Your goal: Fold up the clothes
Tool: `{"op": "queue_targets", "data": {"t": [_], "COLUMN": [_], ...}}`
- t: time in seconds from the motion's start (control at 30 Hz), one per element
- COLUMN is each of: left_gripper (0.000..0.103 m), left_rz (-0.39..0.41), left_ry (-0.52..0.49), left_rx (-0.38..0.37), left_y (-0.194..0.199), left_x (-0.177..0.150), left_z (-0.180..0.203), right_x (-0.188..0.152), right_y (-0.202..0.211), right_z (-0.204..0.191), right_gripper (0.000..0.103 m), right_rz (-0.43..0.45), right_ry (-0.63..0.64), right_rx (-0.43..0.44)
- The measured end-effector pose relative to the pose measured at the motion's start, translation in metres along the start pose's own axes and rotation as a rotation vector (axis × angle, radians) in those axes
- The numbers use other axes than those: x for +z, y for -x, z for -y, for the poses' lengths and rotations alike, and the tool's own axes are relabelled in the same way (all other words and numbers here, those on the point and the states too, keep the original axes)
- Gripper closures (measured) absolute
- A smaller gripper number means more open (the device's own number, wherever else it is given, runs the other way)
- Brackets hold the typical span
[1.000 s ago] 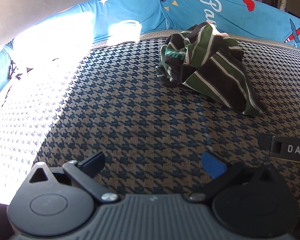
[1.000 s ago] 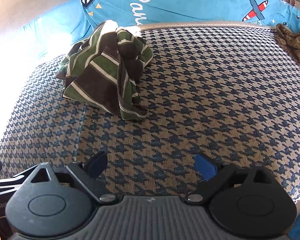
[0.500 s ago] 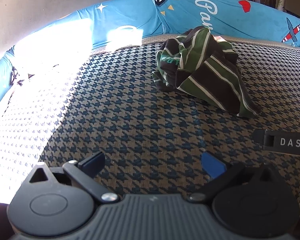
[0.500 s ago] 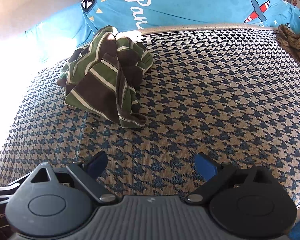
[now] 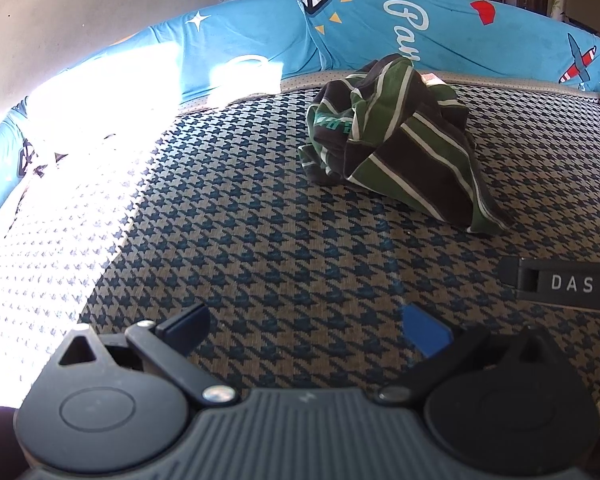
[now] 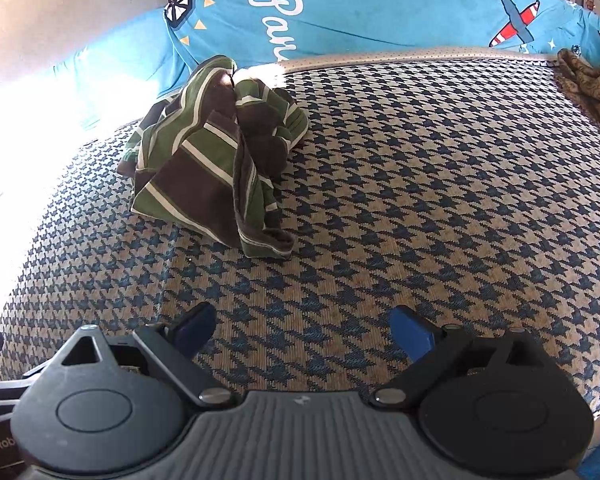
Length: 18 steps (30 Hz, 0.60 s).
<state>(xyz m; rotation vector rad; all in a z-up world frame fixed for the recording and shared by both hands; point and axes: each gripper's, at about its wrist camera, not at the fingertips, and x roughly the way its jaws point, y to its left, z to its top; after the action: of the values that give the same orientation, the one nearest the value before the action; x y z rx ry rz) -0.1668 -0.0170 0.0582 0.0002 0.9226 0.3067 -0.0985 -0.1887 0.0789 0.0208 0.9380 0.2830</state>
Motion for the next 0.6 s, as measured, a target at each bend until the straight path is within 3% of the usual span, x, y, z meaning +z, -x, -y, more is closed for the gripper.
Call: {"op": "queue_targets", "data": {"t": [0.6], "left_gripper": [0.0], "left_rz": [-0.004], "left_ry": [0.009], "left_rx": [-0.004], "left_y": [-0.0026], "left_x": [0.0], "left_z": [-0.0007], "right_x": [-0.0002], "right_y": [0.0015], "right_z": [-0.0067], "right_gripper": [0.008], "right_rz": [-0.001], "right_ry": [0.021], "right_rx": [0.005]}}
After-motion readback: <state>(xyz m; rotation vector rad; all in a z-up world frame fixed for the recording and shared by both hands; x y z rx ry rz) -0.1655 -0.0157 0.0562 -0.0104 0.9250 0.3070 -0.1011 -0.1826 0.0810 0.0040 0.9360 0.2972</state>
